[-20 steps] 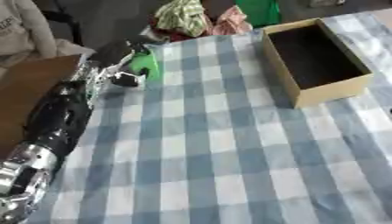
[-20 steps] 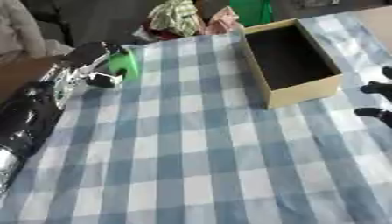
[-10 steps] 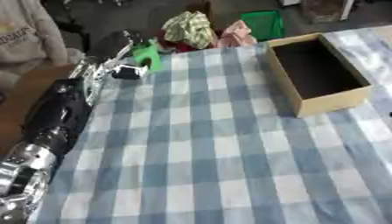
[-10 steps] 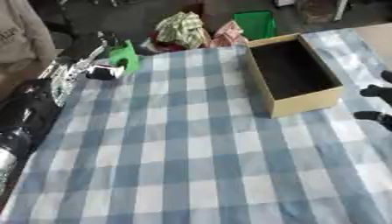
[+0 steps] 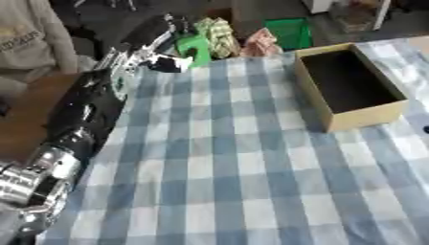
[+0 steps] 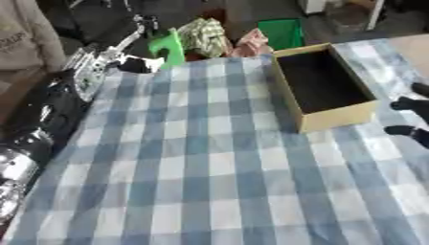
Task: Pick up objects on the table and place them in the box.
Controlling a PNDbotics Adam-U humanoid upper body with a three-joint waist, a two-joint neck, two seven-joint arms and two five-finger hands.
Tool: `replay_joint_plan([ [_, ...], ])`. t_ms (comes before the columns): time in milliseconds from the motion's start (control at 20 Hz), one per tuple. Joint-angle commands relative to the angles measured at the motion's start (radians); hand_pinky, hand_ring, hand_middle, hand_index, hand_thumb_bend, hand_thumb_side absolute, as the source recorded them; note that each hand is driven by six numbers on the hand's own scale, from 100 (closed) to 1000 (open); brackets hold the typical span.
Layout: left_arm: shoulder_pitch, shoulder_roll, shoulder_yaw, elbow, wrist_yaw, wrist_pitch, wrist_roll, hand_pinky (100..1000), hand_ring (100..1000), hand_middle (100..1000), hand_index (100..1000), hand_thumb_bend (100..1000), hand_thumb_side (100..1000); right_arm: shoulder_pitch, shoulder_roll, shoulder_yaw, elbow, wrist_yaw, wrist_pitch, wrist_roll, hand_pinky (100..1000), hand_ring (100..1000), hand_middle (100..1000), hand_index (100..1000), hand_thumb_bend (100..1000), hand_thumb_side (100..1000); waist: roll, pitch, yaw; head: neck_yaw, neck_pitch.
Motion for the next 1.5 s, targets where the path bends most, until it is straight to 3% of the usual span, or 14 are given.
replay_joint_plan([
  [50,-0.041,-0.031,-0.026,-0.049,0.030,-0.025,-0.030,590,463,390,606,100,246,-0.017,-0.004,0.009,-0.007,-0.007,0.001,0.016,705,1000,715,936,100,679,-0.013,-0.020,-0.007,0.013,-0.012],
  [400,-0.060,-0.124,-0.068,-0.090,0.056,-0.069,-0.054,597,470,394,607,100,248,-0.042,0.021,0.042,0.005,-0.009,0.011,0.046,705,1000,713,929,100,694,-0.015,-0.014,-0.055,0.033,-0.028],
  [1050,-0.067,-0.143,-0.079,-0.136,0.014,-0.104,0.078,603,484,407,612,100,265,-0.099,0.066,0.098,0.017,0.004,0.024,0.103,704,1000,710,896,100,729,0.016,0.032,-0.181,0.053,-0.068],
  [1300,-0.066,-0.144,-0.083,-0.158,-0.061,-0.134,0.190,605,508,432,617,100,189,-0.109,0.079,0.108,0.018,0.013,0.026,0.114,704,1000,710,889,100,752,0.034,0.054,-0.217,0.065,-0.089],
  [1500,-0.061,-0.149,-0.088,-0.153,-0.182,-0.143,0.252,618,533,459,631,100,195,-0.115,0.084,0.113,0.019,0.019,0.028,0.120,704,1000,710,886,100,766,0.047,0.068,-0.233,0.069,-0.098],
])
